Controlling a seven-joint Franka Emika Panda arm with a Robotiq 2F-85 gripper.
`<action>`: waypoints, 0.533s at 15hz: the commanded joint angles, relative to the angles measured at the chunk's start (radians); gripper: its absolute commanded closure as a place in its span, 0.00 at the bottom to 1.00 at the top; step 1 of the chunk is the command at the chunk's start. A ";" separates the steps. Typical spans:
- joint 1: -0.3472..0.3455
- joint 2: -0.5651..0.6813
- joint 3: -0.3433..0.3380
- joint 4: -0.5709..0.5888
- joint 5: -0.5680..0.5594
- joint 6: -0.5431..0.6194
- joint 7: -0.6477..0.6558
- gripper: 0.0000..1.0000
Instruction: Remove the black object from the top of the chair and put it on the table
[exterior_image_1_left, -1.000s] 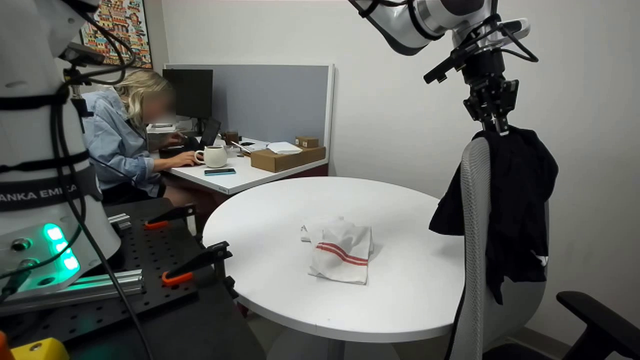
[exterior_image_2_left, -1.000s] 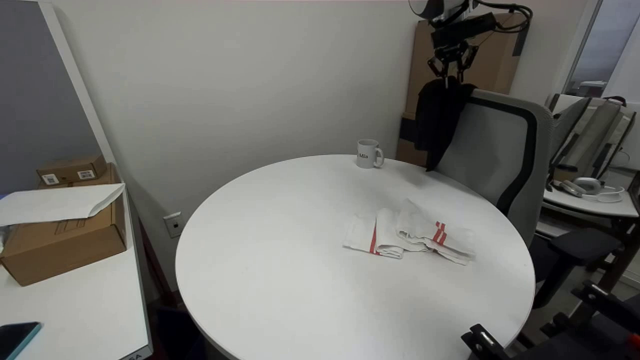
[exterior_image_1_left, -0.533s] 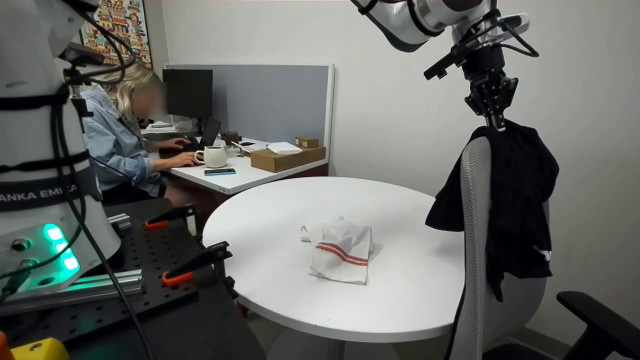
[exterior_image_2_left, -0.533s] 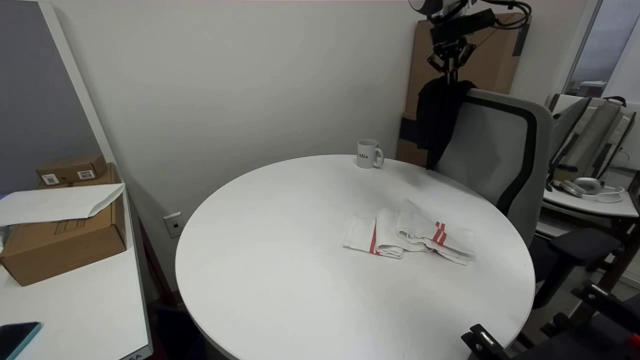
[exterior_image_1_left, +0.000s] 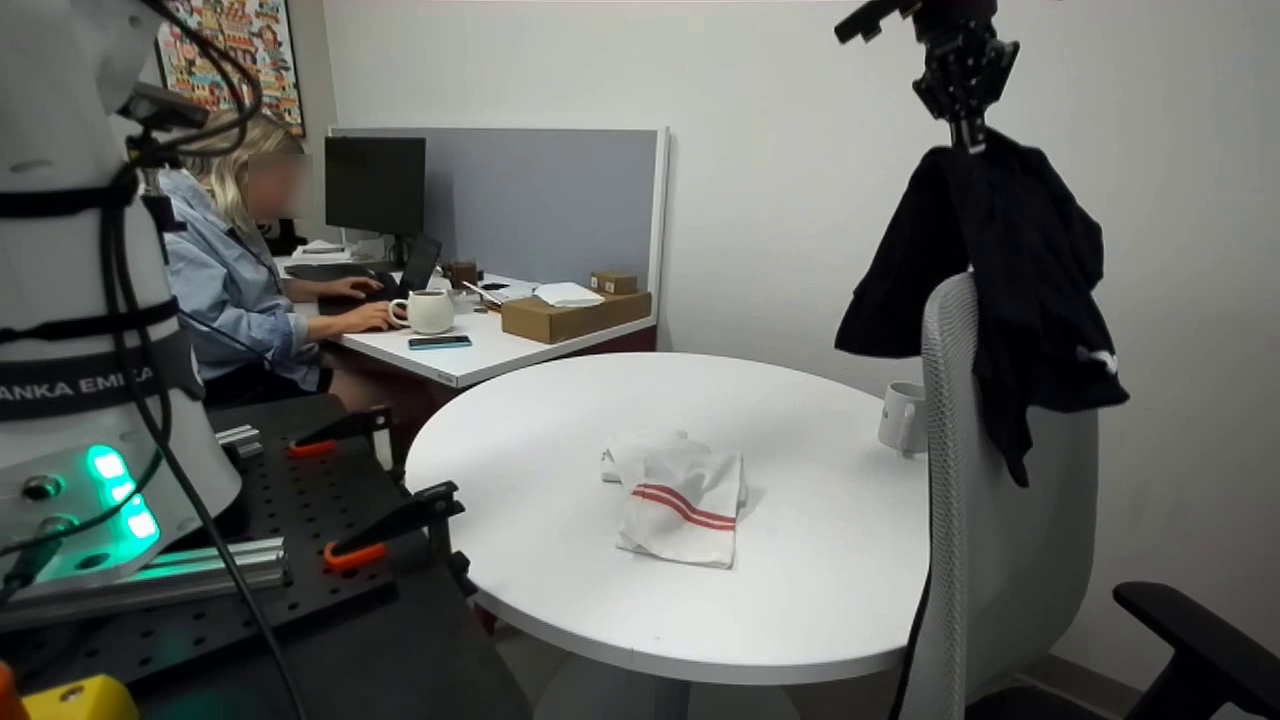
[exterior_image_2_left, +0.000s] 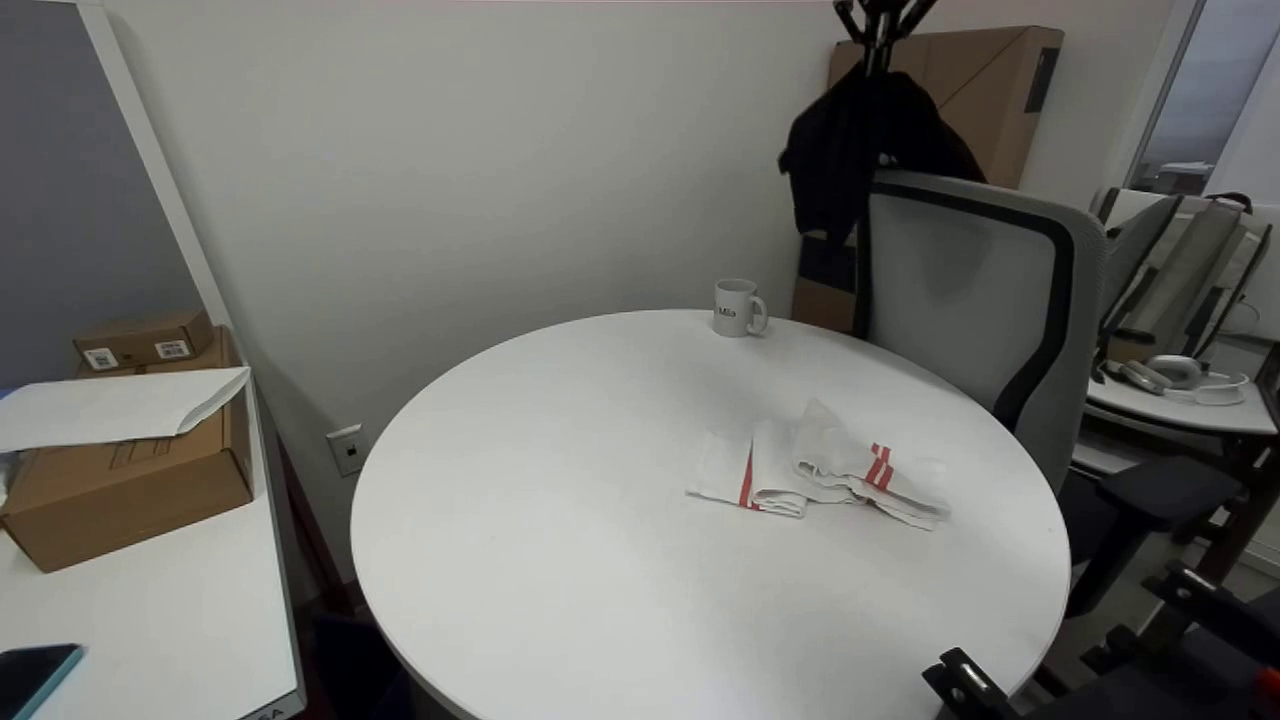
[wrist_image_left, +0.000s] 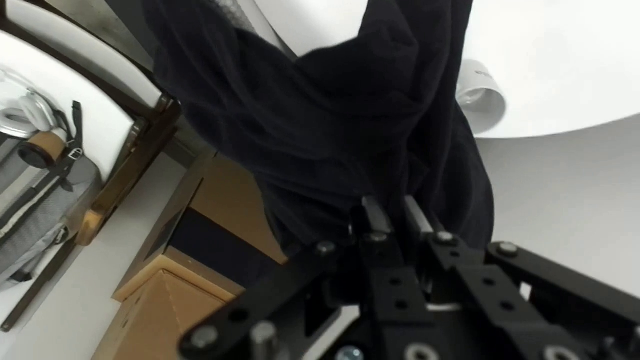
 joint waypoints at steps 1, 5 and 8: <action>-0.002 -0.115 0.047 0.043 0.068 -0.088 -0.056 0.97; 0.025 -0.157 0.098 0.132 0.083 -0.183 -0.072 0.97; 0.060 -0.162 0.138 0.159 0.066 -0.225 -0.069 0.97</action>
